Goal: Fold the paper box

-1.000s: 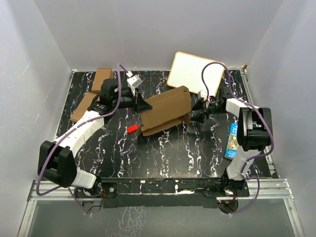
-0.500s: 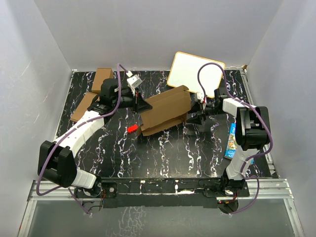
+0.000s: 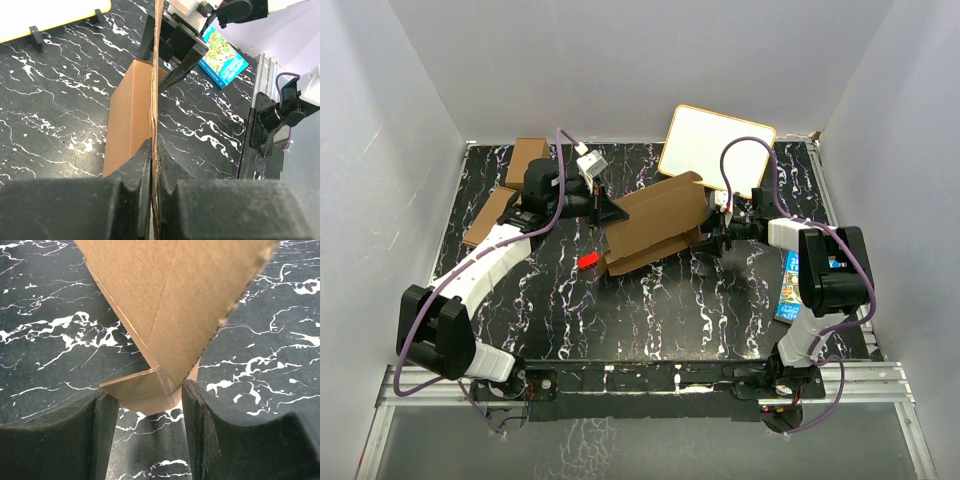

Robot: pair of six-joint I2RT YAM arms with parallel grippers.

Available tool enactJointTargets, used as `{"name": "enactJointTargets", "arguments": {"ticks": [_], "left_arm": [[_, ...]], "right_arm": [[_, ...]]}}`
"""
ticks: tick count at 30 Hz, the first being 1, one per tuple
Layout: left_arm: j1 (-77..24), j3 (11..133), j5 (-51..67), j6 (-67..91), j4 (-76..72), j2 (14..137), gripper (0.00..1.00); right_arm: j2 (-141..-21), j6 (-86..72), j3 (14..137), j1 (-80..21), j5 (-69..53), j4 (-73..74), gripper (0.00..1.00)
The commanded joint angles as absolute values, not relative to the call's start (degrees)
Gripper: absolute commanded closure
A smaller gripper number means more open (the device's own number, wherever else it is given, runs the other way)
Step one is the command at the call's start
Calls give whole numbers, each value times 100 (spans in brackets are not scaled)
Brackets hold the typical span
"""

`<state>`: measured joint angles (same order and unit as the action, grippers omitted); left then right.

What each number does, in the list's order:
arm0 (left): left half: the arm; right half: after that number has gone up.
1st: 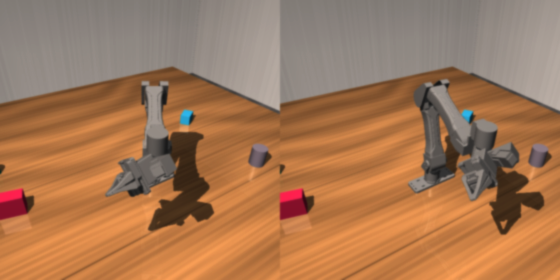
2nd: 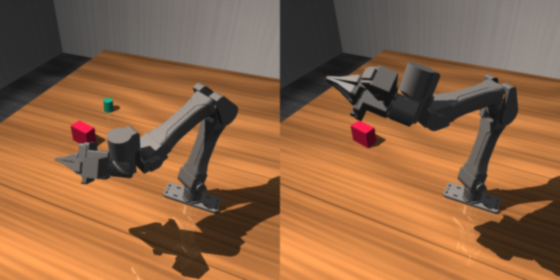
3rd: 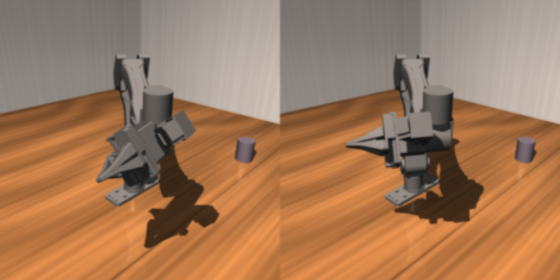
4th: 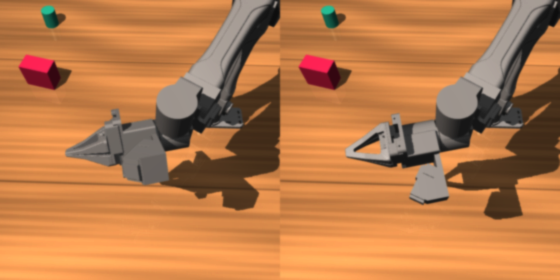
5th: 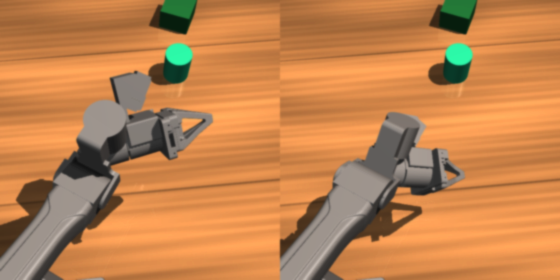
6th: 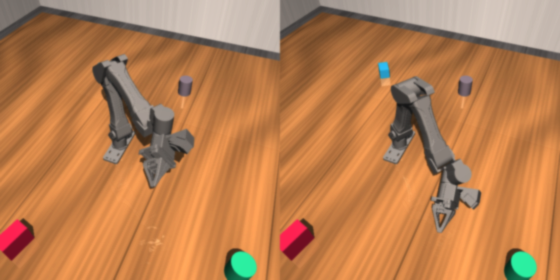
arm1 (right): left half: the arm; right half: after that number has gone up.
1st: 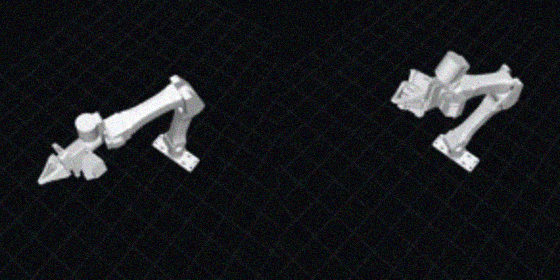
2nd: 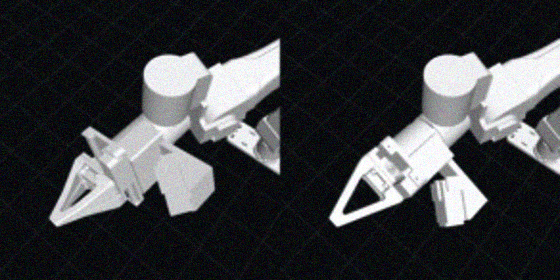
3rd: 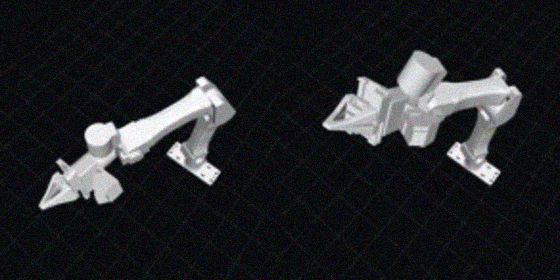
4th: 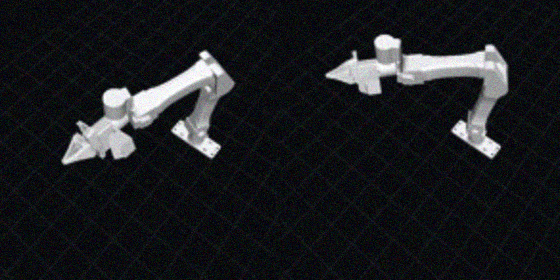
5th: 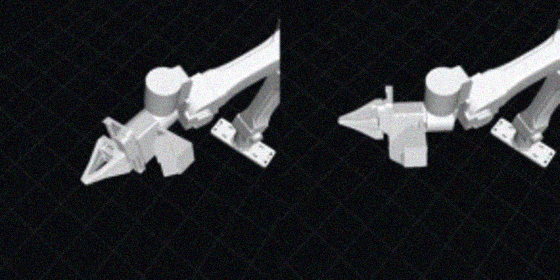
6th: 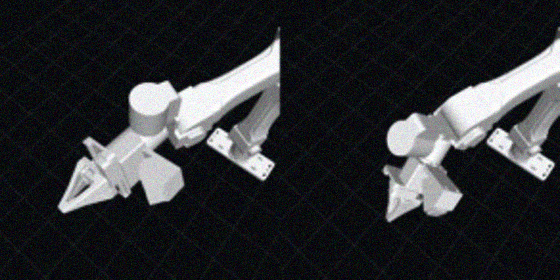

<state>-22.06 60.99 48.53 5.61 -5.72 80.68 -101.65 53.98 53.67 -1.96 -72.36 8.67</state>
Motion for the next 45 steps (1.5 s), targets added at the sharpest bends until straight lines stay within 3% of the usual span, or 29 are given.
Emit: {"name": "enactJointTargets", "arguments": {"ticks": [1,5,8,13,19,26,30,34,36,45], "left_arm": [[-2197,6109,4961,549,-616,7922,100],[-2197,6109,4928,521,-587,7905,100],[-2197,6109,4901,487,-549,7899,100],[-2197,6126,4895,458,-527,7902,100],[-2197,6119,4916,470,-545,7902,100],[-2197,6144,4913,449,-493,7897,100],[-2197,6136,4922,440,-481,7900,100],[-2197,6135,4924,439,-507,7889,100],[-2197,6135,4934,452,-518,7902,100],[-2197,6153,4942,458,-502,7907,100]], "right_arm": [[-9777,4221,5097,-270,-7300,-971,45],[-9792,4906,5243,-280,-7643,-328,39],[-9958,7312,5996,-265,-7734,2535,27],[-10648,9942,6996,-21,-7671,5440,24],[-10452,10564,7308,476,-7407,6277,17],[-10041,9907,7510,899,-7240,6062,17],[-9789,7042,7217,1006,-6822,3708,46],[-9353,4400,6124,965,-6093,677,63],[-9307,3765,5776,876,-5911,-154,69],[-9678,4054,5623,430,-6272,-323,62]]}}
